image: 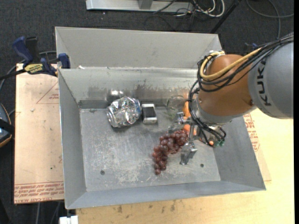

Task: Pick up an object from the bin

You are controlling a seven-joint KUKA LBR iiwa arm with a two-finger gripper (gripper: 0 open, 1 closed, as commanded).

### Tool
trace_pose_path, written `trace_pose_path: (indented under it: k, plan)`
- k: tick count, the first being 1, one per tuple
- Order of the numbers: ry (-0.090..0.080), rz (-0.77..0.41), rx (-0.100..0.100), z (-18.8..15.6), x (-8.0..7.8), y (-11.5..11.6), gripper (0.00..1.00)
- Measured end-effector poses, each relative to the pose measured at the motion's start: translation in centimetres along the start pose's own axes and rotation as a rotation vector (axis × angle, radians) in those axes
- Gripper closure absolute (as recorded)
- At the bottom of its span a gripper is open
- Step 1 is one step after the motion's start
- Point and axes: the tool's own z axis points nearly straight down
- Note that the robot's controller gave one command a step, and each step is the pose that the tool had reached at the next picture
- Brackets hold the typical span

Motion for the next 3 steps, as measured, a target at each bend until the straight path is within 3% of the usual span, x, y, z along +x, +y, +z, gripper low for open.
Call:
trace_pose_path:
  k: [1,2,3]
  plan:
    - [0.005,-0.141,-0.002,4.8,-1.5,-3.4,0.0]
    - [0.009,-0.332,-0.002,3.1,-1.8,-2.1,0.0]
    - [-0.009,-0.423,0.001,7.4,-2.1,-2.8,0.0]
